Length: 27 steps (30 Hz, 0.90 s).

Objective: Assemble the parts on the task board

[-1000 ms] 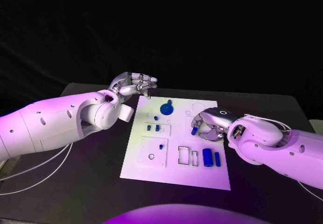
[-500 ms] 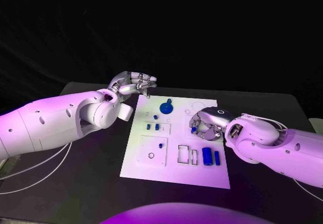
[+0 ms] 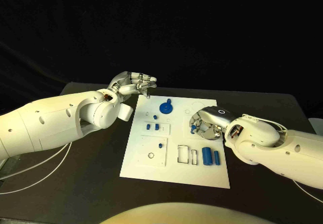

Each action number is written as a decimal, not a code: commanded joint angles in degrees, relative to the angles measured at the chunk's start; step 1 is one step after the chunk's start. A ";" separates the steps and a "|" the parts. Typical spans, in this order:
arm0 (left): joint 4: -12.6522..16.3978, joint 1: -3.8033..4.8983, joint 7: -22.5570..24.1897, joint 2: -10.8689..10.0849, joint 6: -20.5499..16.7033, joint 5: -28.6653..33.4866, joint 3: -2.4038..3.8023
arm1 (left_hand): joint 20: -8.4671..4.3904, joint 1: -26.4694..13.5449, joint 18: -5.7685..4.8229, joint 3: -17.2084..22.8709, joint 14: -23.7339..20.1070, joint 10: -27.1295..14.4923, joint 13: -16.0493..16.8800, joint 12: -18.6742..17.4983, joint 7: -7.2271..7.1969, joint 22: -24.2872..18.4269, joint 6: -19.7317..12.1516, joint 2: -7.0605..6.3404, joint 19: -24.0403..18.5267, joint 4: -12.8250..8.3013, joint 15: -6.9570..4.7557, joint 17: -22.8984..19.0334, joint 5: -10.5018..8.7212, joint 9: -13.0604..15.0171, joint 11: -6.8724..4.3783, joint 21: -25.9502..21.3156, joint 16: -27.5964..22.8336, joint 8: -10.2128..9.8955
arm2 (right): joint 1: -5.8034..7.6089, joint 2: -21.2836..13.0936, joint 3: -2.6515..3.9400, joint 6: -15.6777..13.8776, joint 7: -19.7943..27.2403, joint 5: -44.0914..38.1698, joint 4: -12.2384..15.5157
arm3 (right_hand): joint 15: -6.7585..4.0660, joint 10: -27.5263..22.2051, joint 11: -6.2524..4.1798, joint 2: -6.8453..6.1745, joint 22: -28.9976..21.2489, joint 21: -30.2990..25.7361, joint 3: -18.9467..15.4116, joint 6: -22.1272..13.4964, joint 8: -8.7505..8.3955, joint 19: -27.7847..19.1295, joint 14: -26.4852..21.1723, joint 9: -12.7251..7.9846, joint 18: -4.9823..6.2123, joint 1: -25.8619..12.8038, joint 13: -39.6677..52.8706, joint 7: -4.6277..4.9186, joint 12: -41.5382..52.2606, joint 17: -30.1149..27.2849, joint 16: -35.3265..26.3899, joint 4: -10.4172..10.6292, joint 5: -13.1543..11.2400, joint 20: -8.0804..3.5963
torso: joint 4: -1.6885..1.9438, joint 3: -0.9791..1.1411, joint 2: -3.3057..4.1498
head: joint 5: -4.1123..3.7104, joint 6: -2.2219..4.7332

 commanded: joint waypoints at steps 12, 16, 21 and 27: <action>-0.41 0.06 -0.09 0.27 1.17 0.26 0.00 | 0.35 0.17 0.79 -0.13 -0.22 -0.40 0.10 0.37 -0.14 -0.06 -0.40 0.48 0.03 -0.11 -0.04 -0.07 0.11 -0.08 -0.07 -0.39 0.02 -0.16 | 1.35 -2.85 0.67 -6.98 -0.77 0.06 7.03 | -0.33 0.71 -0.24 -0.46 11.33 0.08 0.42 0.60 3.42 2.71 1.93 4.40 -0.57 -1.64 0.39 -0.83 -0.75 -0.26 0.14 -0.49 0.00 -0.44 | 0.00 -0.04 -0.08 | 0.44 0.20; -0.54 0.06 -0.17 0.43 1.32 0.26 -0.01 | 0.35 0.17 0.79 -0.13 -0.22 -0.40 0.10 0.37 -0.14 -0.06 -0.40 0.48 0.03 -0.11 -0.04 -0.07 0.11 -0.08 -0.07 -0.39 0.02 -0.16 | 1.52 -2.21 0.77 -7.92 -0.10 1.43 9.36 | -0.36 0.62 -0.24 -0.78 11.30 -0.03 0.15 0.48 3.65 2.67 1.90 4.72 -0.54 -1.89 0.45 -0.87 -0.91 -0.40 0.09 -0.61 0.01 -0.46 | 0.04 -0.01 -0.06 | 1.11 0.16; -0.71 0.05 -0.27 0.68 1.47 0.26 -0.02 | 0.34 0.22 0.79 -0.12 -0.22 -0.45 0.11 0.39 -0.14 -0.06 -0.43 0.49 0.04 -0.14 -0.04 -0.07 0.12 -0.09 -0.06 -0.39 0.03 -0.16 | 1.20 0.41 0.72 -8.23 0.87 2.41 11.01 | -0.36 0.55 -0.24 -0.86 11.28 -0.08 0.08 0.41 3.70 2.65 1.91 4.80 -0.53 -1.94 0.46 -0.86 -0.99 -0.40 0.09 -0.65 0.02 -0.47 | 0.04 -0.07 -0.02 | 1.93 -0.17; -0.89 0.05 -0.32 1.11 1.58 0.25 -0.02 | 0.33 0.29 0.80 -0.13 -0.23 -0.56 0.12 0.43 -0.10 -0.06 -0.51 0.49 0.07 -0.18 -0.04 -0.09 0.12 -0.11 -0.04 -0.39 0.04 -0.20 | -0.14 4.48 0.08 -7.42 1.82 2.72 10.25 | -0.36 0.53 -0.24 -0.89 11.21 -0.23 0.06 0.40 3.71 2.59 1.88 4.83 -0.50 -1.95 0.46 -0.86 -1.00 -0.57 0.02 -0.67 0.04 -0.47 | 0.15 -0.21 -0.01 | 2.56 -0.30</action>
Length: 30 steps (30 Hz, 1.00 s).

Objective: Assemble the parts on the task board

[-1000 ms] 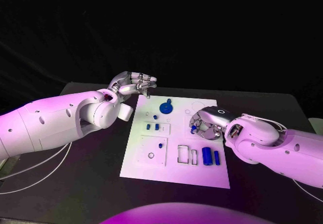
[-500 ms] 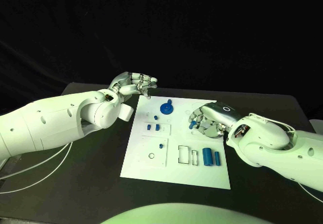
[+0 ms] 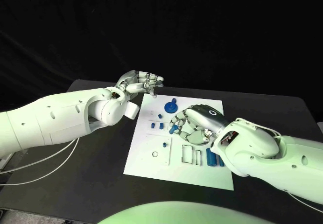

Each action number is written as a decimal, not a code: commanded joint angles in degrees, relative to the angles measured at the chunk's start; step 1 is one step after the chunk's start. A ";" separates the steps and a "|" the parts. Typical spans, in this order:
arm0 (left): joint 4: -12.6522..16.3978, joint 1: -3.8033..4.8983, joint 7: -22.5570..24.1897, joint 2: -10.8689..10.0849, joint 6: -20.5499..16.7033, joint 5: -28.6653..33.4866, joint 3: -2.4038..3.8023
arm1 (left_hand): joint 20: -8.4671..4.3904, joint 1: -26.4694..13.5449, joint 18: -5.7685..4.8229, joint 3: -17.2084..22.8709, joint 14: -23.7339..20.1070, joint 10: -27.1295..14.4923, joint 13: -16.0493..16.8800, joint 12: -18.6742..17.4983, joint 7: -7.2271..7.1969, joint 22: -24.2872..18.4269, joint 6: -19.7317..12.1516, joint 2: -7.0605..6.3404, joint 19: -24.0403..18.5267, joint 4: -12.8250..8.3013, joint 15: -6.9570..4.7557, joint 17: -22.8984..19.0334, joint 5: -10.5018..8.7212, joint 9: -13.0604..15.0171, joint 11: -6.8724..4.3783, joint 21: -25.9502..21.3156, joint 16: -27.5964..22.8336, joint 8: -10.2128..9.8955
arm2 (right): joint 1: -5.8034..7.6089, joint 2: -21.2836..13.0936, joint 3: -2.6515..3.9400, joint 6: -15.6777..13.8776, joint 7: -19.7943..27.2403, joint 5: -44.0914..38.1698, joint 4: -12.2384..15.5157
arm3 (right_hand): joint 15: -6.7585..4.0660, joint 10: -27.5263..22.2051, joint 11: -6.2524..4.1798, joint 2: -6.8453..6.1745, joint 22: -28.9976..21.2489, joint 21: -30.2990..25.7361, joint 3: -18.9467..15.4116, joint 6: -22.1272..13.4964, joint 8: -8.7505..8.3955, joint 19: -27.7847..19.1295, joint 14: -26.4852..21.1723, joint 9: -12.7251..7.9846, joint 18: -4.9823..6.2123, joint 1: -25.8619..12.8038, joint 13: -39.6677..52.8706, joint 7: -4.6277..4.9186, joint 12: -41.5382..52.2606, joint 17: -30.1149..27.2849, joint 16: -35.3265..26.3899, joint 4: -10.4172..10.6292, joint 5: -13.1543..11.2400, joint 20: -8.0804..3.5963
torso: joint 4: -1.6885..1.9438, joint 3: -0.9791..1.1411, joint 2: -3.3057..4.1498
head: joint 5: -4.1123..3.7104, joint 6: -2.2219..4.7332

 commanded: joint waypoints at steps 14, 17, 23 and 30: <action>-0.22 0.07 0.17 1.07 1.14 0.25 0.04 | 0.33 0.29 0.79 -0.13 -0.23 -0.44 0.07 0.25 0.03 -0.07 -0.38 0.49 0.07 -0.18 -0.04 -0.10 0.12 -0.07 0.08 -0.39 0.04 -0.20 | -5.24 8.05 -1.19 2.55 2.69 0.19 -6.13 | -0.36 0.16 -0.13 -0.23 11.07 -0.49 -0.35 0.30 3.71 2.48 1.85 4.95 -0.45 -0.20 0.01 -0.60 -0.32 -0.21 -0.04 -0.20 0.03 -0.47 | -0.06 0.06 0.11 | 1.50 -0.71; -0.24 0.07 0.17 1.11 1.15 0.25 0.04 | 0.33 0.29 0.79 -0.13 -0.23 -0.44 0.07 0.25 0.03 -0.07 -0.38 0.49 0.07 -0.18 -0.04 -0.10 0.12 -0.07 0.08 -0.39 0.04 -0.20 | -5.65 8.59 -1.25 2.96 2.70 0.07 -6.89 | -0.36 0.16 -0.13 -0.23 11.07 -0.49 -0.35 0.30 3.71 2.48 1.85 4.95 -0.45 -0.20 0.01 -0.60 -0.32 -0.21 -0.04 -0.20 0.03 -0.47 | -0.11 0.06 0.07 | 1.65 -0.84; -0.26 0.08 0.17 1.20 1.23 0.25 0.04 | 0.33 0.29 0.79 -0.13 -0.23 -0.44 0.07 0.25 0.03 -0.07 -0.38 0.49 0.07 -0.18 -0.04 -0.10 0.12 -0.07 0.08 -0.39 0.04 -0.20 | -6.36 9.54 -1.38 3.50 2.75 -0.15 -8.11 | -0.36 0.14 -0.12 -0.24 11.02 -0.59 -0.37 0.27 3.72 2.45 1.84 4.97 -0.42 -0.21 0.02 -0.59 -0.34 -0.23 -0.05 -0.21 0.04 -0.47 | -0.09 0.09 0.11 | 1.88 -1.17; -0.29 0.08 0.11 1.21 1.28 0.25 0.04 | 0.33 0.29 0.79 -0.13 -0.23 -0.44 0.07 0.25 0.03 -0.07 -0.38 0.49 0.07 -0.18 -0.04 -0.10 0.12 -0.07 0.08 -0.39 0.04 -0.20 | -6.78 10.06 -1.51 3.89 2.88 -0.25 -8.68 | -0.35 0.11 -0.10 -0.25 11.03 -0.58 -0.39 0.22 3.73 2.45 1.84 5.01 -0.43 -0.23 0.03 -0.57 -0.37 -0.23 -0.05 -0.23 0.06 -0.47 | -0.07 0.09 0.10 | 2.04 -1.32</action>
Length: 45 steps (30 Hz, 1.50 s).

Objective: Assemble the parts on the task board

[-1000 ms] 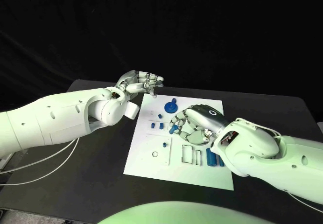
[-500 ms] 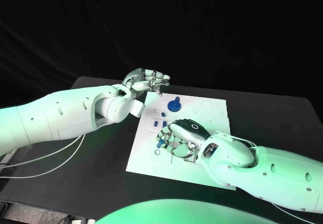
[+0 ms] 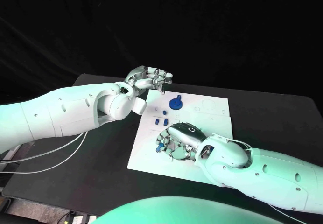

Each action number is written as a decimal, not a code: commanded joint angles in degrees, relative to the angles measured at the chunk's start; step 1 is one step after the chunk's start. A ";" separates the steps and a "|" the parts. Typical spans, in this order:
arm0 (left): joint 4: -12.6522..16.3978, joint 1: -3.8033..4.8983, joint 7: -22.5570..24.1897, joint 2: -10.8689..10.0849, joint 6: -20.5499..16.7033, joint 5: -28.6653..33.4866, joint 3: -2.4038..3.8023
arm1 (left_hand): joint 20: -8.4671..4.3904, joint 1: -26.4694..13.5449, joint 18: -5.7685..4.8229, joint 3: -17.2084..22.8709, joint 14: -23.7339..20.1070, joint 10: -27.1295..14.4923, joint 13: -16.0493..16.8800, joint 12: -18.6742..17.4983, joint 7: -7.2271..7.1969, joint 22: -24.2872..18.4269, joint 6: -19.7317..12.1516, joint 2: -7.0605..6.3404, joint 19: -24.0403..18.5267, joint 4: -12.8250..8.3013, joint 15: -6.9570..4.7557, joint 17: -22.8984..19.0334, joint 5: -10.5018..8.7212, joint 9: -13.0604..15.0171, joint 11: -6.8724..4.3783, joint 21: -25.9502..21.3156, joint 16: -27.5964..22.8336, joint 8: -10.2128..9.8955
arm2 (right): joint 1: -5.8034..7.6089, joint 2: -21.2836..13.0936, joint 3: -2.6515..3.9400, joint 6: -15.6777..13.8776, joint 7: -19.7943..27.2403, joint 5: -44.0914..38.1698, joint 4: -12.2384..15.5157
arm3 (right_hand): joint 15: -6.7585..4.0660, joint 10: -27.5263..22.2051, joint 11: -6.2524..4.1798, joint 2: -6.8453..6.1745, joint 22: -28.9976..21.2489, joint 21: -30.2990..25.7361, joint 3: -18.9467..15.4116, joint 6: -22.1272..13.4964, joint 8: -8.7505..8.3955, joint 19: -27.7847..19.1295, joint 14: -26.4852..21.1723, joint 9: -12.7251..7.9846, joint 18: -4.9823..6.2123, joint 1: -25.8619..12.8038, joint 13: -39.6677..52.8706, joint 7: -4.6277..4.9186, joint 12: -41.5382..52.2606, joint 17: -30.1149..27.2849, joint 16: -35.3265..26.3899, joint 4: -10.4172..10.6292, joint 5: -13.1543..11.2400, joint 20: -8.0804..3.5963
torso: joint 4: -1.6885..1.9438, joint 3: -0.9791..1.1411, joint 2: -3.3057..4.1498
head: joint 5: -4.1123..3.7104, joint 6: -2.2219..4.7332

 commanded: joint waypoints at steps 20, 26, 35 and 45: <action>0.01 0.07 0.15 0.06 1.08 0.25 0.04 | 0.34 0.35 0.78 -0.18 -0.27 -0.55 0.14 0.45 0.15 -0.08 -0.43 0.57 0.13 -0.18 0.00 -0.09 0.12 -0.09 0.22 -0.40 0.07 -0.22 | -0.52 1.33 -0.13 2.66 -1.28 -3.94 -1.89 | -0.34 -0.04 -0.17 -0.24 10.99 -0.52 -0.26 0.30 3.62 2.39 1.81 5.08 -0.43 -0.30 0.06 -0.06 -0.45 -0.27 -0.13 -0.13 0.19 -0.47 | 0.02 -0.02 0.00 | 0.08 -0.29; 0.03 0.07 0.12 0.04 1.09 0.25 0.04 | 0.34 0.35 0.78 -0.18 -0.27 -0.55 0.14 0.45 0.15 -0.08 -0.43 0.57 0.13 -0.18 0.00 -0.09 0.12 -0.09 0.22 -0.40 0.07 -0.22 | -0.62 1.78 -0.18 4.31 -1.64 -5.51 -1.79 | -0.28 -0.24 -0.09 -0.63 10.89 -0.78 -0.57 0.08 3.67 2.29 1.76 5.28 -0.38 -0.46 0.13 0.02 -0.64 -0.46 -0.21 -0.40 0.18 -0.45 | 0.00 -0.04 -0.03 | 0.06 -0.34; 0.01 0.07 0.10 0.03 1.06 0.25 0.04 | 0.34 0.35 0.78 -0.18 -0.27 -0.55 0.14 0.45 0.15 -0.08 -0.43 0.57 0.13 -0.18 0.00 -0.09 0.12 -0.09 0.22 -0.40 0.07 -0.22 | -0.65 1.76 -0.34 3.85 -1.50 -5.49 -1.49 | 0.71 -2.36 1.07 -4.29 10.61 -1.62 -3.19 -5.08 0.21 1.96 1.77 4.08 -0.24 -3.88 0.29 1.35 -1.92 -0.16 0.03 0.65 4.08 0.29 | -0.01 -0.05 -0.10 | 0.04 -0.35; 0.04 0.07 0.03 -0.21 1.01 0.25 0.03 | 0.34 0.35 0.78 -0.18 -0.27 -0.55 0.14 0.45 0.15 -0.08 -0.43 0.57 0.13 -0.18 0.00 -0.09 0.12 -0.09 0.22 -0.40 0.07 -0.22 | -0.77 -0.20 -0.35 -6.87 -1.09 -4.41 0.21 | 0.05 -2.19 0.23 -5.99 10.85 -1.31 -4.93 -12.00 -4.19 2.17 1.74 2.62 -0.28 -4.19 1.53 0.74 -1.39 -0.06 0.22 0.82 4.11 -0.05 | 0.01 0.00 -0.06 | -0.06 -0.21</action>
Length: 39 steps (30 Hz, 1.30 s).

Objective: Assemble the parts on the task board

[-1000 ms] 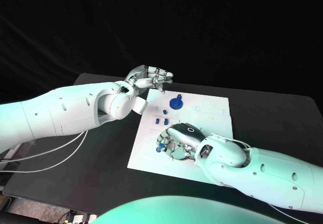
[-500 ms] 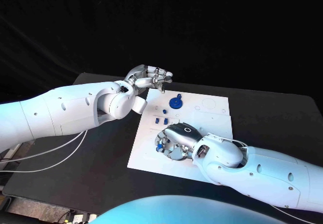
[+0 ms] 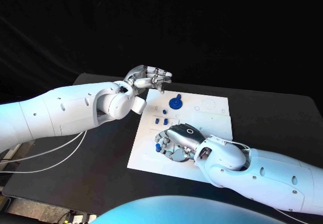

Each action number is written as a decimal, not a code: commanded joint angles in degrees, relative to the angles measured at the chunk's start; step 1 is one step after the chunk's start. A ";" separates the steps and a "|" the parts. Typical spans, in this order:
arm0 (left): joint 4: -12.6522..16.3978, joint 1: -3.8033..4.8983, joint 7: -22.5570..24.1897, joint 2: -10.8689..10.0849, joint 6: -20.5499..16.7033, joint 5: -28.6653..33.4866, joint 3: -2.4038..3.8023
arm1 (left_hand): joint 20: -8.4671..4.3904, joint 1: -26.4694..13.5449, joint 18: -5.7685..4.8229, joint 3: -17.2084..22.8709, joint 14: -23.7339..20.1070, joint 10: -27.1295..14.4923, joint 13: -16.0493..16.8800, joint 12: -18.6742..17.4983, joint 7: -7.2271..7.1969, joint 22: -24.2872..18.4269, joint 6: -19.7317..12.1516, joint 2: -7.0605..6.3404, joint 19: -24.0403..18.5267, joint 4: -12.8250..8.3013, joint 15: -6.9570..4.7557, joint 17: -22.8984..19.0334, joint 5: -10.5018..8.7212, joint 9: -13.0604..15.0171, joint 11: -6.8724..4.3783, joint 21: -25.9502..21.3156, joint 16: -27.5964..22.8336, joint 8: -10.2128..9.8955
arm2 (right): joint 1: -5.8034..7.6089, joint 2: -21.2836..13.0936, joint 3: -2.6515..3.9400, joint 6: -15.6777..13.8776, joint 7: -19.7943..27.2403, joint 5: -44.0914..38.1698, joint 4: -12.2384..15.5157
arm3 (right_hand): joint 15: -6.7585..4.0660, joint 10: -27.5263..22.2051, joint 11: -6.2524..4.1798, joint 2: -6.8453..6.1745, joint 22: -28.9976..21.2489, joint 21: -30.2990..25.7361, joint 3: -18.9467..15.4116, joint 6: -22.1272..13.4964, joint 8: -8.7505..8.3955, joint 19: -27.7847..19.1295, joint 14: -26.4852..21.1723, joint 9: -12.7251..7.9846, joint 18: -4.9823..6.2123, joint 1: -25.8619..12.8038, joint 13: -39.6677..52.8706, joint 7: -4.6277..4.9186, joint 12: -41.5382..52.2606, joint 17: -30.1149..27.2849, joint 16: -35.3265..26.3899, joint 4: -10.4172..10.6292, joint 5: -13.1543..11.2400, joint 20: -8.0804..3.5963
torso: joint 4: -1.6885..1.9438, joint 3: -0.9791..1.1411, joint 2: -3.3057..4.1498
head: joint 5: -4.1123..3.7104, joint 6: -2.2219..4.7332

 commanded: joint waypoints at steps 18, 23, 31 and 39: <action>0.19 0.06 0.11 -0.54 0.90 0.25 -0.09 | 0.34 0.11 0.78 -0.18 -0.27 -0.34 0.09 0.20 0.15 -0.09 -0.43 0.34 0.13 -0.18 0.00 -0.06 0.12 -0.06 0.01 -0.18 0.07 -0.22 | 4.09 -18.45 1.24 -5.45 1.28 23.28 10.83 | -0.91 7.12 -1.22 0.48 12.48 3.61 -3.63 6.11 2.71 3.62 2.47 1.31 -1.18 -0.77 6.29 -0.29 8.21 2.58 1.72 1.85 1.63 -0.46 | -0.46 -0.12 -0.36 | -4.25 1.30; 0.42 0.05 0.27 -0.63 1.05 0.26 -0.19 | 0.34 0.11 0.78 -0.18 -0.27 -0.34 0.09 0.20 0.15 -0.09 -0.43 0.34 0.13 -0.18 0.00 -0.06 0.12 -0.06 0.01 -0.18 0.07 -0.22 | 5.16 -27.18 1.12 -1.97 -2.19 28.34 13.22 | -1.86 4.80 -2.48 0.28 13.91 6.91 -9.02 6.57 5.70 4.84 2.69 4.35 -1.86 -4.78 20.10 -1.66 20.98 3.09 2.42 5.96 4.82 -2.18 | -1.02 -0.08 -0.70 | -7.05 1.57; 0.87 0.04 0.33 -0.84 1.10 0.26 -0.35 | 0.35 0.15 0.77 -0.27 -0.31 -0.50 0.15 0.42 0.16 -0.10 -0.48 0.35 0.16 -0.18 0.02 -0.09 0.11 -0.07 0.03 -0.21 0.10 -0.20 | 3.55 -34.04 0.46 -3.05 -6.85 23.50 16.46 | -1.75 1.73 -2.07 0.32 13.98 6.93 -11.08 4.38 5.79 4.84 2.59 5.42 -1.91 -5.13 28.98 -1.29 27.84 2.74 2.45 8.64 4.12 -1.43 | -1.71 -0.01 -1.06 | -9.15 1.35; 1.06 0.03 0.35 -0.99 1.13 0.26 -0.42 | 0.36 0.11 0.77 -0.31 -0.32 -0.52 0.16 0.47 0.17 -0.11 -0.48 0.34 0.16 -0.15 0.03 -0.10 0.11 -0.08 0.04 -0.22 0.10 -0.19 | 0.27 -33.84 0.03 -5.55 -11.83 18.31 16.67 | -2.05 4.97 -2.50 -0.53 14.54 8.41 -14.75 5.33 6.87 5.38 2.86 6.46 -2.24 -5.55 42.22 -1.86 40.36 3.84 3.17 12.37 7.00 -1.66 | -2.04 -0.03 -1.24 | -9.50 1.16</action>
